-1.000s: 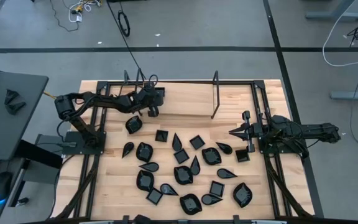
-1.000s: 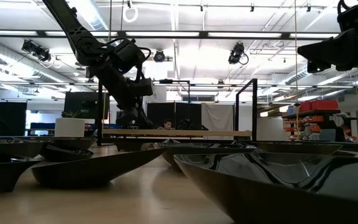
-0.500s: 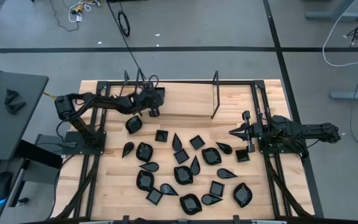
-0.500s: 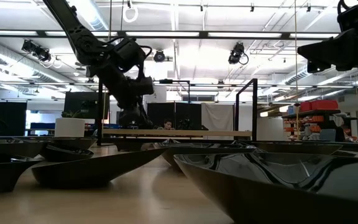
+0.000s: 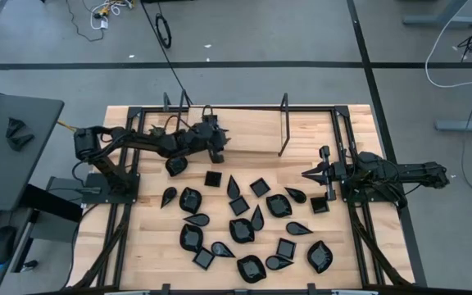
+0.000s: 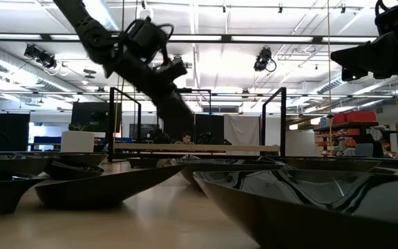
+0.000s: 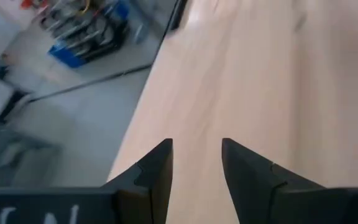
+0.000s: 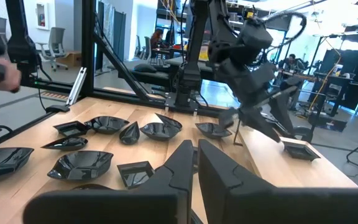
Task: Pick & Place Mini shaped plates
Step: Adjust the shelf
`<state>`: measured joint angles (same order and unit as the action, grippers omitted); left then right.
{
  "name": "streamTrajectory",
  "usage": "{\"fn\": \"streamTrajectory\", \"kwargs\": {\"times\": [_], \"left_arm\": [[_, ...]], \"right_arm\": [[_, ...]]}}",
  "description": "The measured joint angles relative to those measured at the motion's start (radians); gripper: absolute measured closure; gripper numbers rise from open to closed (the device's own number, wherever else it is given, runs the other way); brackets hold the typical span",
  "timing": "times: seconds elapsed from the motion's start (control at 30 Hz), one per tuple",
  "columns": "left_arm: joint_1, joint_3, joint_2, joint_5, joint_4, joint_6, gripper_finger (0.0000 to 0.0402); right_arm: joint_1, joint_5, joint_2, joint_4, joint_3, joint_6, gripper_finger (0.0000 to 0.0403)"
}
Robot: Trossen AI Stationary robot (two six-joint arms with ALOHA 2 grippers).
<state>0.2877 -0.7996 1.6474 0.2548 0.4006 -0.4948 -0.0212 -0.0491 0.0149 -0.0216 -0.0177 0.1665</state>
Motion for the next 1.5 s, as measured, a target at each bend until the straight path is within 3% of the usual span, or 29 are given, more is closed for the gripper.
{"fn": "streamTrajectory", "kwargs": {"times": [0.2, 0.27, 0.37, 0.57, 1.0, 1.5], "left_arm": [[-0.103, -0.108, 0.017, -0.288, -0.095, 0.074, 0.0279], [-0.131, -0.132, 0.049, -0.335, -0.103, 0.096, 0.0295], [-0.161, -0.177, 0.129, -0.311, -0.110, 0.113, 0.0329], [-0.167, -0.284, 0.276, -0.108, -0.108, 0.153, 0.0395], [-0.076, -0.367, 0.420, -0.110, -0.196, 0.199, 0.0394], [-0.040, -0.366, 0.423, -0.106, -0.169, 0.256, 0.0395]], "right_arm": [[0.000, 0.000, 0.000, 0.000, 0.000, 0.000, 0.0376], [0.000, 0.000, 0.000, 0.000, 0.000, 0.000, 0.0376], [0.000, 0.000, 0.000, 0.000, 0.000, 0.000, 0.0376], [0.000, 0.000, 0.000, 0.000, 0.000, 0.000, 0.0376], [0.000, 0.007, 0.000, 0.000, 0.000, 0.000, 0.0376], [0.000, 0.007, 0.000, 0.000, 0.000, 0.000, 0.0376]]}}
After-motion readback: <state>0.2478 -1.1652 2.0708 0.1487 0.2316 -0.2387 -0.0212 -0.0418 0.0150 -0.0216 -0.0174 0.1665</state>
